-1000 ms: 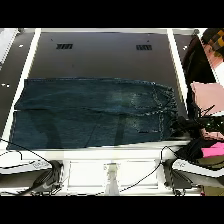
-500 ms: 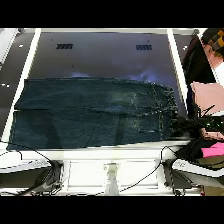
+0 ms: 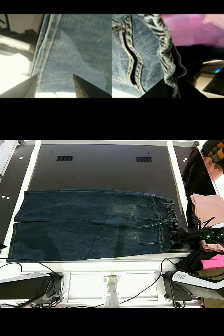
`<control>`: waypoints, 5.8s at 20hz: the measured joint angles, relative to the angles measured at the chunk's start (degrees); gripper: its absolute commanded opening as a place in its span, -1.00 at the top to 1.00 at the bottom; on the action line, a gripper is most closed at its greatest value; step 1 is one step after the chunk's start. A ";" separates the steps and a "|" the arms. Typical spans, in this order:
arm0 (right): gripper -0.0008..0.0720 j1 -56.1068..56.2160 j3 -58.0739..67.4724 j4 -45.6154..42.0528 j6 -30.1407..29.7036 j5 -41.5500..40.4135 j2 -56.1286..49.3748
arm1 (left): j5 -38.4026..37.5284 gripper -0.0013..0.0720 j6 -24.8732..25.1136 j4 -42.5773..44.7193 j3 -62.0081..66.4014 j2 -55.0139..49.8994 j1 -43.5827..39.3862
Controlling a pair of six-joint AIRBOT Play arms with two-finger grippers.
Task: Fold the clothes and pants, and hang the long-sleeved shirts on hangers.
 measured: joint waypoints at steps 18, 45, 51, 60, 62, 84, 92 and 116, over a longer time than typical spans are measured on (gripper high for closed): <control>0.87 0.00 -0.02 -0.33 0.13 -0.07 0.00 | 2.49 -0.30 6.38 8.22 -2.75 -5.20 0.63; 0.87 0.00 11.13 20.90 -3.04 21.27 0.02 | -7.13 0.89 6.60 -32.33 4.37 -7.06 -8.28; 0.87 0.33 11.50 38.10 -0.31 6.80 0.02 | 2.67 0.89 0.98 -50.16 4.61 -7.08 -10.43; 0.87 15.17 11.54 50.56 13.70 -30.42 -0.02 | 29.31 0.89 -7.69 -54.53 4.61 -7.45 -25.83; 0.87 20.24 11.54 51.04 15.08 -40.35 -0.02 | 35.43 0.88 -8.22 -54.66 4.61 -8.09 -29.73; 0.87 32.15 13.60 58.27 17.29 -73.70 -1.49 | 57.46 0.88 -9.07 -57.55 4.63 -10.03 -39.36; -0.45 32.11 20.74 52.41 16.65 -71.69 -9.01 | 58.47 -0.45 -8.90 -57.61 4.66 -10.03 -39.30; -0.45 32.13 23.06 28.15 16.55 -53.27 -10.32 | 27.28 -0.66 -28.44 -13.18 21.14 -16.37 -32.06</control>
